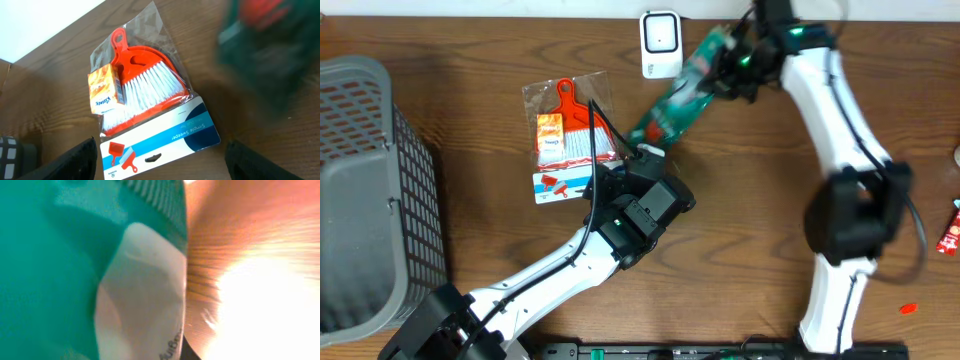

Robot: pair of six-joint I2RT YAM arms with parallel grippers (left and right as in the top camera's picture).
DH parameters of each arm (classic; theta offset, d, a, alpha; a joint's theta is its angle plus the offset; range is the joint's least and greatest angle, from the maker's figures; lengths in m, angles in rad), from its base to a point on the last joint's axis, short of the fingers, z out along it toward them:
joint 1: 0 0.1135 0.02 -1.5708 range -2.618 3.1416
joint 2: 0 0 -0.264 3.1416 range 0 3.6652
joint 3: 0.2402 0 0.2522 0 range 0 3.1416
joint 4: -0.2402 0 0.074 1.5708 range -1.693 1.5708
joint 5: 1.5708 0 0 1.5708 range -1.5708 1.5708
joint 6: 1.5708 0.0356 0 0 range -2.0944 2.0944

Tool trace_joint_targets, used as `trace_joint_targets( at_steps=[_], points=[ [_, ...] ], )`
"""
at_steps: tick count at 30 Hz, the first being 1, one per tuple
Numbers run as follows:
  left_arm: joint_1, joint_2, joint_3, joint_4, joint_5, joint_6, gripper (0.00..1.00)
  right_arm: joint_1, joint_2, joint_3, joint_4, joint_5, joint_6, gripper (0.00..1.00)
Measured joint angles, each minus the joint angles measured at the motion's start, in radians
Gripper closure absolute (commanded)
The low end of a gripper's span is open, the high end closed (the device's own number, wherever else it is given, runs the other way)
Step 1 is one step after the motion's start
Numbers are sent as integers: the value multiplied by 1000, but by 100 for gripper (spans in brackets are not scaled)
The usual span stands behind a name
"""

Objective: Scan the item barcode
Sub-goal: 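Carry the gloves pack away to the right edge with the right gripper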

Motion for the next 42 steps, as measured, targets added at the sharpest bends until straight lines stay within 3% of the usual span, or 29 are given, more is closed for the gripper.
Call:
trace_joint_targets(
  at_steps=[8, 17, 25, 30, 37, 42],
  points=[
    [0, 0, 0, -1, 0, -3, 19, -58, -300, 7, -320, 442, 126, 99],
    [0, 1, 0, -1, 2, -3, 19, -129, -351, 5, -617, 763, 267, 99],
    [0, 1, 0, -2, 50, -3, 19, -169, -351, 5, -610, 912, 333, 99],
    [0, 1, 0, -2, 66, -3, 18, -237, -351, 3, -490, 1006, 342, 99],
    [0, 1, 0, -2, 73, -3, 18, -394, -338, 0, -170, 929, 194, 99],
    [0, 1, 0, -2, 76, -3, 18, -495, -303, 0, -97, 940, 106, 98]
  ],
)
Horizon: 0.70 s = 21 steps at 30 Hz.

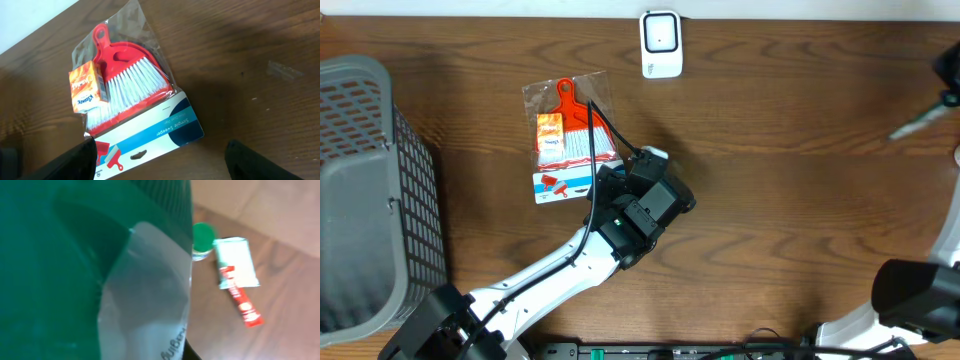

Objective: Scan the item barcode
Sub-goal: 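Carry the gloves pack away to the right edge with the right gripper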

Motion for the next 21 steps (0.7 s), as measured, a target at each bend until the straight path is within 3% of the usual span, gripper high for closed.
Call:
trace_joint_targets(
  at_steps=[8, 17, 19, 21],
  points=[
    [0, 0, 0, 0, 0, 0, 18, -183, 25, -1, 23, 59, -43, 92],
    [0, 0, 0, 0, 0, 0, 18, -357, 55, -1, 84, 72, -50, 95],
    [0, 0, 0, 0, 0, 0, 18, -385, 78, -1, 90, 67, -49, 87],
    [0, 0, 0, 0, 0, 0, 18, -409, 111, -1, 91, 56, -47, 56]
  ],
)
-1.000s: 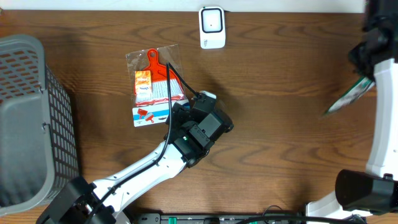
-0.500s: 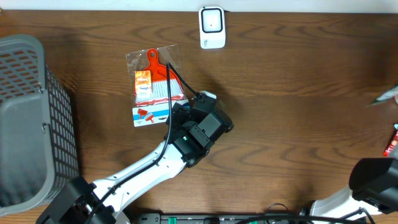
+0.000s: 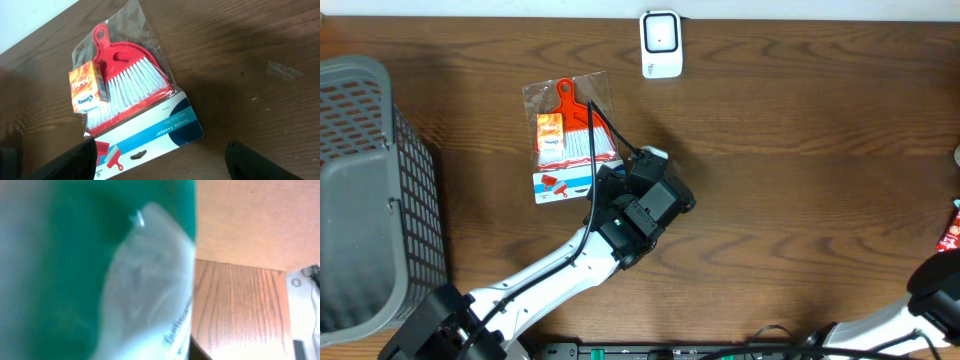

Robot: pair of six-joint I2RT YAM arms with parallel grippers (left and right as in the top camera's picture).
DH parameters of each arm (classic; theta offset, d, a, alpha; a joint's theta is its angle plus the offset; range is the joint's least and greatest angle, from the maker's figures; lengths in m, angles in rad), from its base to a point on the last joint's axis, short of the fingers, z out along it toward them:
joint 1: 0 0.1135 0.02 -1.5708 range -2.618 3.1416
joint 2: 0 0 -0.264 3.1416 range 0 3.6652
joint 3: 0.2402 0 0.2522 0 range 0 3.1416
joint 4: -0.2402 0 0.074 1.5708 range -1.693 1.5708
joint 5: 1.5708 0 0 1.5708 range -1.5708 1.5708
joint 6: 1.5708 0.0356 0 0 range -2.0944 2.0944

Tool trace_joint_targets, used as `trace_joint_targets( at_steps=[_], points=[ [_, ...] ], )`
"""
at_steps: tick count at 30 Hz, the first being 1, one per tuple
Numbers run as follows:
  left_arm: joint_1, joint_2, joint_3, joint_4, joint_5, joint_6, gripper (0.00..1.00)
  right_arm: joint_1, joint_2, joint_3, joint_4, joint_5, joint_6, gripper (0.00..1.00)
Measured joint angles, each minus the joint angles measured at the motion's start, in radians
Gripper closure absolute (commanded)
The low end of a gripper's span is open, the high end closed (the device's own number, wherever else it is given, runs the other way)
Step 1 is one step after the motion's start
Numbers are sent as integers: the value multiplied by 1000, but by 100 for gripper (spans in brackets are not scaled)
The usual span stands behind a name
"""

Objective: Scan the item barcode

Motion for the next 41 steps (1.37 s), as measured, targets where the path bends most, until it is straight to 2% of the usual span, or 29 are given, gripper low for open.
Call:
trace_joint_targets(
  at_steps=[1, 2, 4, 12, 19, 20, 23, 26, 31, 33, 35, 38, 41],
  points=[
    [0, 0, 0, 0, 0, 0, 18, -10, 17, 0, -1, -6, -5, 41],
    [0, 0, 0, 0, 0, 0, 18, -14, 31, 0, -3, -9, -7, 34],
    [0, 0, 0, 0, 0, 0, 18, -20, 65, 0, -11, -14, -7, 28],
    [0, 0, 0, 0, 0, 0, 18, -20, 96, -7, 7, -72, -14, 30],
    [0, 0, 0, 1, 0, 0, 18, -19, 96, -7, 13, -264, -86, 48],
    [0, 0, 0, 2, 0, 0, 18, -18, 96, -7, 14, -306, -103, 47],
    [0, 0, 0, 11, 0, 0, 18, -6, 96, -7, 13, -420, -153, 35],
    [0, 0, 0, 35, 0, -9, 18, 31, 96, -7, 12, -497, -216, 32],
    [3, -13, 0, 74, -5, -23, 18, 160, 88, -7, 9, -559, -292, 24],
    [23, -45, 0, 75, -8, -23, 18, 227, 71, -8, 6, -573, -309, 16],
    [69, -93, 0, 74, -13, -24, 18, 301, 40, -8, 4, -581, -323, 7],
    [180, -171, 1, 68, -15, -26, 18, 423, -21, -8, -10, -595, -336, 1],
    [305, -219, 4, 53, -13, -26, 18, 531, -76, -7, -35, -602, -341, 1]
  ],
)
